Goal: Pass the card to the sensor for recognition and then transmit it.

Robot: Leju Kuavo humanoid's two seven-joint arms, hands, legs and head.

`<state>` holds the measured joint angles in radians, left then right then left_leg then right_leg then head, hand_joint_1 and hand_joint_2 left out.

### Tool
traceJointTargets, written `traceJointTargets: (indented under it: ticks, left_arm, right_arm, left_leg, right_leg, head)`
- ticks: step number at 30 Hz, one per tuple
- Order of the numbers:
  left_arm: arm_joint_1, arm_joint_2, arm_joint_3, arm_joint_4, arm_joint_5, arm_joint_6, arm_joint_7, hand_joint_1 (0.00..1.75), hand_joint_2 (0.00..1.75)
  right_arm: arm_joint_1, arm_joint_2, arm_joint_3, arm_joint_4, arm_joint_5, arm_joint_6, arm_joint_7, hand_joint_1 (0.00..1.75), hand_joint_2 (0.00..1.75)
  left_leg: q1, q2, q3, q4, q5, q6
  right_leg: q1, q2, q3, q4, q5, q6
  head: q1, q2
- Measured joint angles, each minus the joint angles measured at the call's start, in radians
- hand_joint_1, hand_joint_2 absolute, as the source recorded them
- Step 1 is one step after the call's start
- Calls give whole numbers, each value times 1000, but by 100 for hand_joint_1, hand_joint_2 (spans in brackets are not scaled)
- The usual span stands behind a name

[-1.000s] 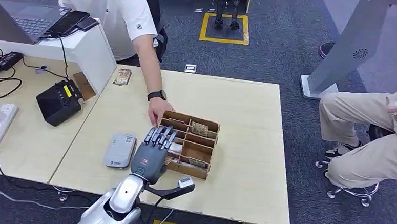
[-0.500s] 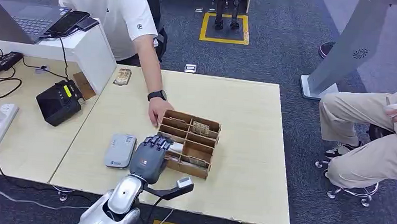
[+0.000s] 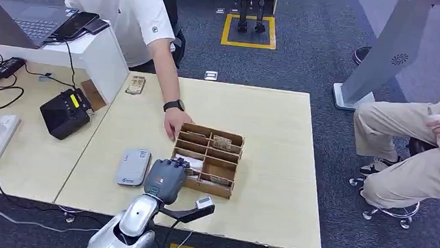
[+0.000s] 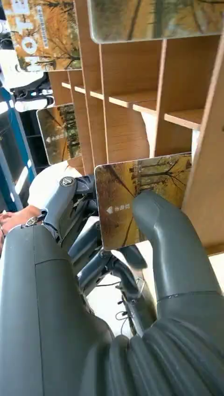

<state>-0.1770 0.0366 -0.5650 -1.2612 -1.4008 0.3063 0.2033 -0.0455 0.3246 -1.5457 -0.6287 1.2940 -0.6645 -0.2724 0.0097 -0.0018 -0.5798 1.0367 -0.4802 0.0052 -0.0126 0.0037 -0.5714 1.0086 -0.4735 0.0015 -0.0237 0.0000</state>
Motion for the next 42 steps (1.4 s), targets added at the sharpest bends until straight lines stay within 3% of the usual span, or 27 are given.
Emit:
traceJointTargets:
  ticks: [6,11,23,26,28,30,33,35,39,42]
  left_arm:
    - [2,0,0,0,25,34,-26,175,175]
    - [14,0,0,-3,66,177,-67,175,175]
    - [18,0,10,-4,73,196,-77,175,175]
    - [24,-9,26,-24,105,329,-119,175,175]
    - [30,-27,52,-68,157,375,-204,175,175]
    - [40,-65,105,-110,232,383,-343,175,175]
    - [41,-127,185,-148,421,386,-516,175,175]
    - [30,-151,201,-152,567,387,-545,175,175]
    - [-43,-180,203,-148,836,370,-528,175,175]
    - [-115,-193,203,-124,952,350,-509,175,175]
  right_arm:
    - [0,0,0,0,-4,0,-9,0,175]
    - [0,0,0,0,-8,0,-23,0,175]
    - [0,0,0,0,-8,0,-24,0,175]
    - [0,0,0,0,-18,0,-33,0,175]
    - [0,0,0,0,-26,0,-39,0,175]
    - [0,0,0,0,-24,0,-38,0,175]
    - [0,0,0,0,-23,0,-38,0,175]
    - [0,0,0,0,-22,0,-38,0,175]
    - [-1,0,0,0,-3,0,-45,0,175]
    - [-1,0,0,0,11,0,-53,0,175]
  left_leg:
    - [0,0,0,0,0,0]
    - [0,0,0,0,0,0]
    - [0,0,0,0,0,0]
    - [0,0,0,0,0,0]
    - [0,-1,-1,0,0,0]
    - [0,-1,-1,0,0,0]
    - [0,-1,-1,0,0,0]
    - [0,0,-1,0,0,0]
    - [0,-2,-2,0,0,0]
    - [0,-2,-1,0,1,0]
  right_leg:
    - [0,0,0,0,0,0]
    - [0,0,0,0,0,0]
    - [0,0,0,0,0,0]
    - [0,0,-1,0,0,0]
    - [0,0,-1,0,0,0]
    - [0,0,-1,0,0,0]
    - [0,0,-1,0,0,0]
    - [0,0,-1,0,0,0]
    - [0,-2,-1,0,0,0]
    - [0,-2,-1,0,1,0]
  head:
    - [0,0]
    - [0,0]
    - [0,0]
    - [0,0]
    - [0,0]
    - [0,0]
    - [0,0]
    - [0,0]
    - [0,0]
    - [0,0]
